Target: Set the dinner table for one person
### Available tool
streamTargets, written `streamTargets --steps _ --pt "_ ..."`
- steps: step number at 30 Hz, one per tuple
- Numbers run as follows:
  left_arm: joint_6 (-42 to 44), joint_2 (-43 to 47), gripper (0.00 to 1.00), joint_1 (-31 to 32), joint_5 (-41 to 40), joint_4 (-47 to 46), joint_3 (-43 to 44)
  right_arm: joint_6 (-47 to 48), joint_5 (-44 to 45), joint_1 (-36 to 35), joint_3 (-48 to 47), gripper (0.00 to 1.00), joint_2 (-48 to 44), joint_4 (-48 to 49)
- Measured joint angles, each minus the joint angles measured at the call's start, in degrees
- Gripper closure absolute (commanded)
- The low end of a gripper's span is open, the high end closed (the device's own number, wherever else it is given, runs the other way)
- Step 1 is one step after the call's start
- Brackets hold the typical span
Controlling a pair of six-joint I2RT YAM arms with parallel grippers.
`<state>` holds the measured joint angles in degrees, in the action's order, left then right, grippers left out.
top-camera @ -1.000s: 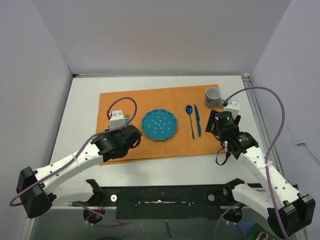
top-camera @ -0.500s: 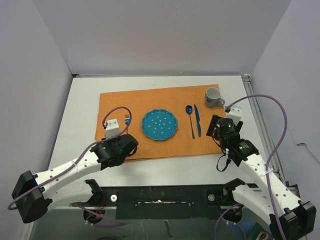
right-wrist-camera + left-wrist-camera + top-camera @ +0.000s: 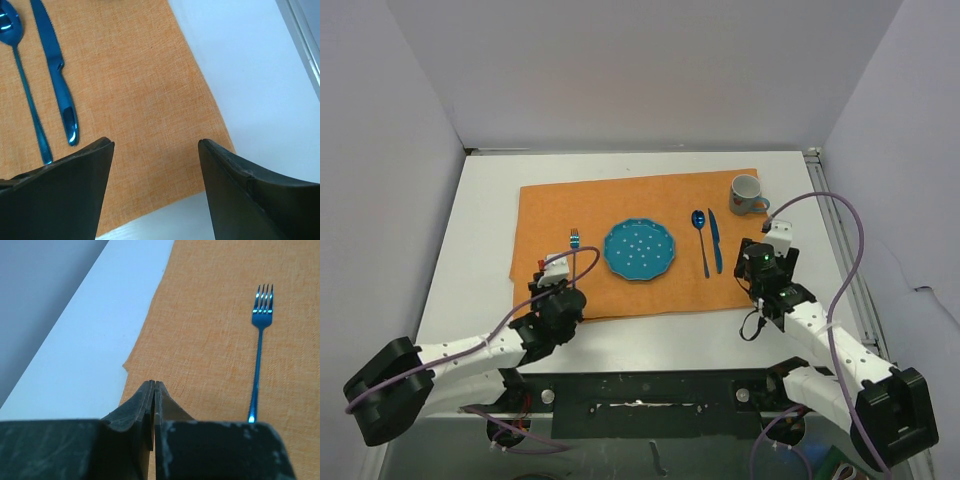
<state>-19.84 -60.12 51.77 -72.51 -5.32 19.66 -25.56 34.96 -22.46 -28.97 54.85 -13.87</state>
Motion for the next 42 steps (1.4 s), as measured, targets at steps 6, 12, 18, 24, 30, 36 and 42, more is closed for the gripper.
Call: streamTargets --steps 6,12,18,24,30,36,42 --pt "18.8 5.0 0.65 -0.5 0.5 -27.2 -13.8 4.3 0.7 3.5 1.6 0.32 6.6 9.2" --pt "23.6 12.4 0.84 -5.3 5.4 -37.7 -16.7 10.6 0.9 3.7 3.0 0.30 11.3 18.0" --pt "21.9 5.5 0.79 -15.1 11.6 -38.9 -15.7 21.3 -2.9 9.0 10.2 0.24 11.9 36.0" --pt "19.1 -4.9 0.78 -27.9 20.8 -41.7 -13.9 24.8 -13.1 20.0 11.3 0.25 20.2 50.8" --pt "17.1 -10.4 0.79 -37.2 31.0 -48.4 -13.7 25.4 -19.8 24.1 9.4 0.26 30.2 56.5" --pt "17.4 -18.3 0.81 -41.6 37.9 -54.8 -13.4 24.7 -23.8 27.6 9.4 0.25 30.9 61.5" --pt "19.5 -26.0 0.81 -41.8 43.7 -61.5 -11.6 24.1 -24.8 28.4 9.2 0.41 31.2 62.4"
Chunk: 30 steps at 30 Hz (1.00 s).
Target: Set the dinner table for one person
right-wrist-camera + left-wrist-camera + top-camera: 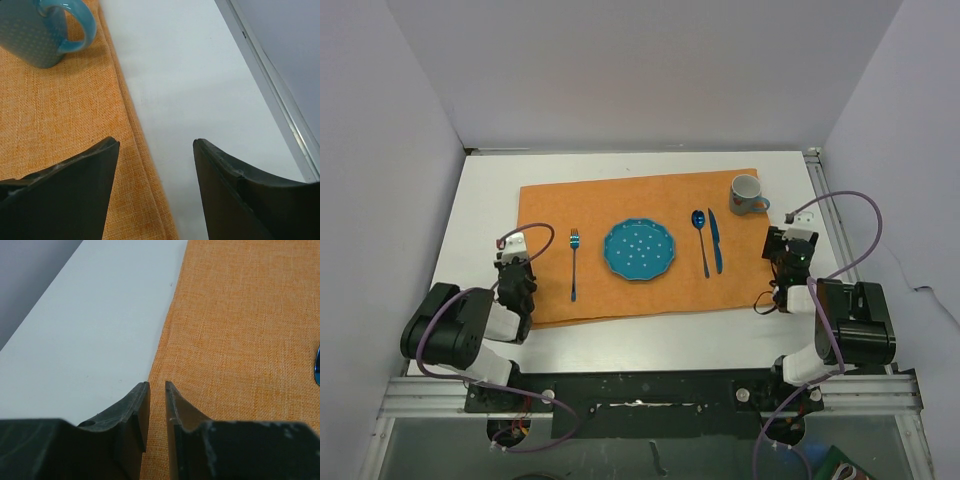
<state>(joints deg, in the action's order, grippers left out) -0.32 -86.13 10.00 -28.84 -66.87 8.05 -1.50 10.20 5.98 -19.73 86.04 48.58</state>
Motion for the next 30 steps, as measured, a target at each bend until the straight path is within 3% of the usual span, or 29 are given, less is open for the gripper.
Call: streamTargets --steps 3,5,7,8,13,15,17,18,30 --pt "0.5 -1.8 0.81 -0.4 1.7 -1.1 0.1 -0.7 0.0 0.0 -0.9 0.40 1.1 -0.2" --pt "0.5 -1.8 0.81 -1.3 2.8 -1.7 0.2 -1.1 -0.6 0.5 -1.0 0.34 1.4 -0.2" --pt "0.1 -2.1 0.80 -2.5 4.2 -2.8 0.2 -1.7 -2.0 1.7 -0.9 0.18 1.4 -0.1" --pt "-0.3 -2.2 0.80 -3.2 5.0 -3.2 0.2 -2.1 -2.8 2.5 -0.9 0.01 1.4 0.0" --pt "-1.0 -5.4 0.80 -5.2 7.6 -5.1 0.4 -2.7 -6.1 4.8 2.3 0.02 1.4 5.5" --pt "-1.0 -5.5 0.71 -5.2 8.2 -5.5 0.4 -2.8 -7.1 4.8 4.7 0.02 1.4 7.9" --pt "-1.2 -5.6 0.47 -5.2 8.4 -5.6 0.5 -2.8 -7.6 4.8 5.6 0.02 1.4 9.0" --pt "-1.6 -5.6 0.43 -5.3 8.2 -5.5 0.6 -2.8 -7.8 4.8 5.8 0.02 1.4 9.4" --pt "-3.9 -5.7 0.36 -5.6 4.7 -5.4 1.6 -2.6 -8.2 4.1 5.8 0.02 1.4 12.2"
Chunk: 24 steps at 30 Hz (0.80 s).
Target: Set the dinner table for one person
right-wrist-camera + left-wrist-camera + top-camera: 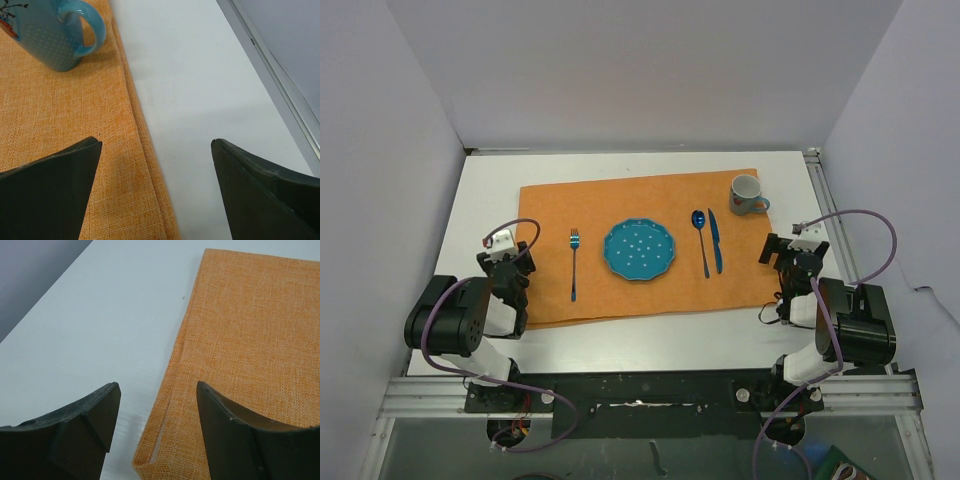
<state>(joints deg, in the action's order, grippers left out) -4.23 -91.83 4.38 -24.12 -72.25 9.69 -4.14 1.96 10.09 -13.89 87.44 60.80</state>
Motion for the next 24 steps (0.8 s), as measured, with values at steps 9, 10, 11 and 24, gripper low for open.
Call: streamTargets --steps 9,10,11,24 --pt "-0.1 0.0 0.35 0.0 -0.9 0.0 0.0 0.3 0.0 -0.1 0.0 0.02 0.0 0.0" --pt "-0.1 0.0 0.35 0.0 -1.0 0.0 0.0 0.3 0.0 -0.1 0.0 0.02 0.0 0.0" --pt "-0.1 0.0 0.35 0.0 -1.0 0.0 0.0 0.3 0.0 -0.1 0.0 0.02 0.0 0.0" --pt "-0.1 0.0 0.33 0.0 -1.0 0.0 0.0 0.3 0.0 -0.1 0.0 0.02 0.0 0.0"
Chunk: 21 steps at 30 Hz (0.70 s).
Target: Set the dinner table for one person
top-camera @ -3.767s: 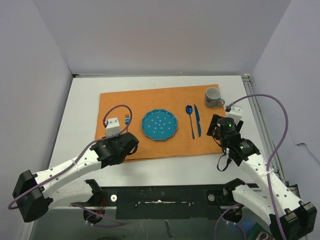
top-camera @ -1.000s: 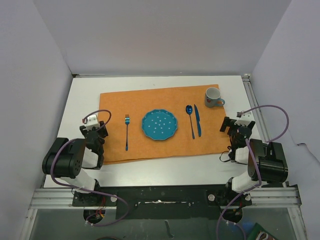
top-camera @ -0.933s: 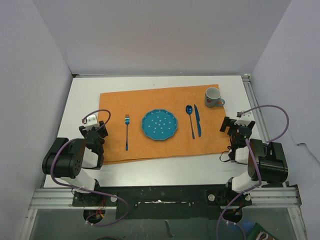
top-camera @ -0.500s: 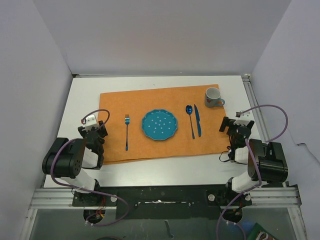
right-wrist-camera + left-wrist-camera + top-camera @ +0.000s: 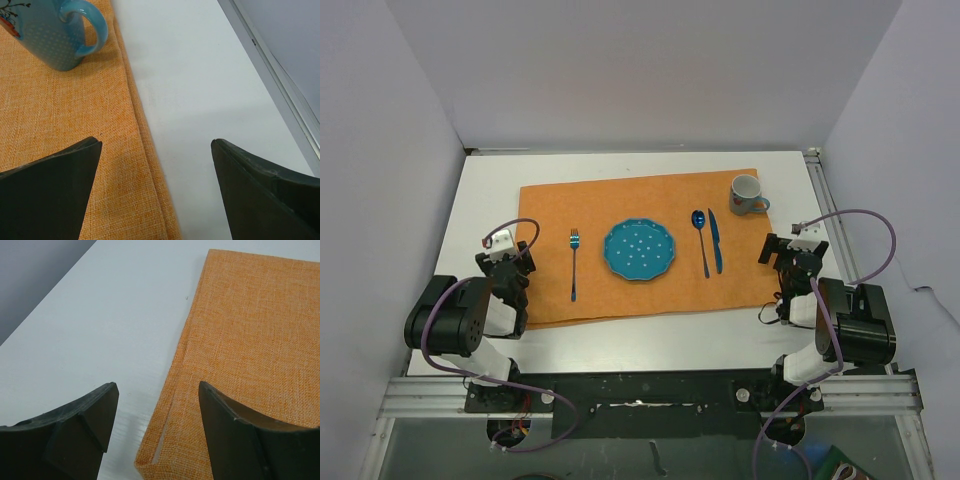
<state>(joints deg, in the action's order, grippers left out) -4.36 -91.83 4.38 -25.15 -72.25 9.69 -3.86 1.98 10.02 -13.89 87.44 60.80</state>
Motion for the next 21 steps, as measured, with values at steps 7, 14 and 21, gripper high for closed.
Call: streamTargets --steps 7,14,21 --pt "0.0 0.0 0.33 0.0 0.0 0.0 0.0 0.0 0.0 0.0 0.0 0.03 0.0 0.0" --pt "0.0 0.0 0.33 0.0 0.0 0.0 0.0 0.0 0.0 0.0 0.0 0.02 0.0 0.0" --pt "0.0 0.0 0.32 0.0 0.0 0.0 0.0 0.0 0.0 0.0 0.0 0.02 0.0 0.0"
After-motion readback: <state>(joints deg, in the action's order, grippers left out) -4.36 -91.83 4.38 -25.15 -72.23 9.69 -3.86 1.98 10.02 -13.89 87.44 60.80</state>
